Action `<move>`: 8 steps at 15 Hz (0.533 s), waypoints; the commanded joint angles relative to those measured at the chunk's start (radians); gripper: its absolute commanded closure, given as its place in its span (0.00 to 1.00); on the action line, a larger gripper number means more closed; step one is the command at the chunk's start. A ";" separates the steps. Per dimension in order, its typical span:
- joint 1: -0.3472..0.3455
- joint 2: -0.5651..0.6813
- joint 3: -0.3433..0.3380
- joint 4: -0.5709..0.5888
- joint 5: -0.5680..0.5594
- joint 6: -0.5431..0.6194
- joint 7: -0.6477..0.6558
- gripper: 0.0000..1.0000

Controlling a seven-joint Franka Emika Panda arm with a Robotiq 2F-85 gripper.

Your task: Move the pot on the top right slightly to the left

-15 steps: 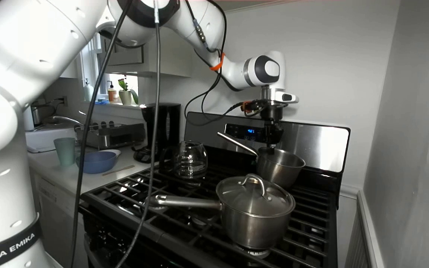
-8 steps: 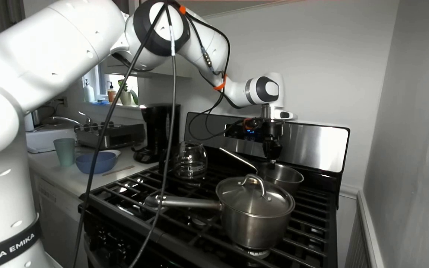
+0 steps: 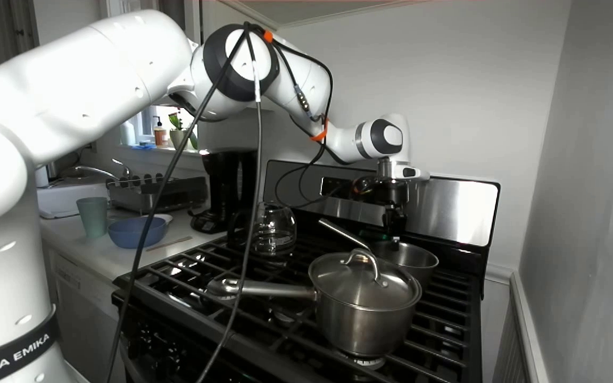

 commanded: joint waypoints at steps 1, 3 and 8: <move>0.001 0.048 -0.005 0.094 -0.010 -0.074 0.035 0.66; 0.004 0.038 -0.002 0.094 -0.003 -0.112 0.021 0.53; -0.001 -0.054 0.017 0.050 -0.007 -0.158 -0.127 0.18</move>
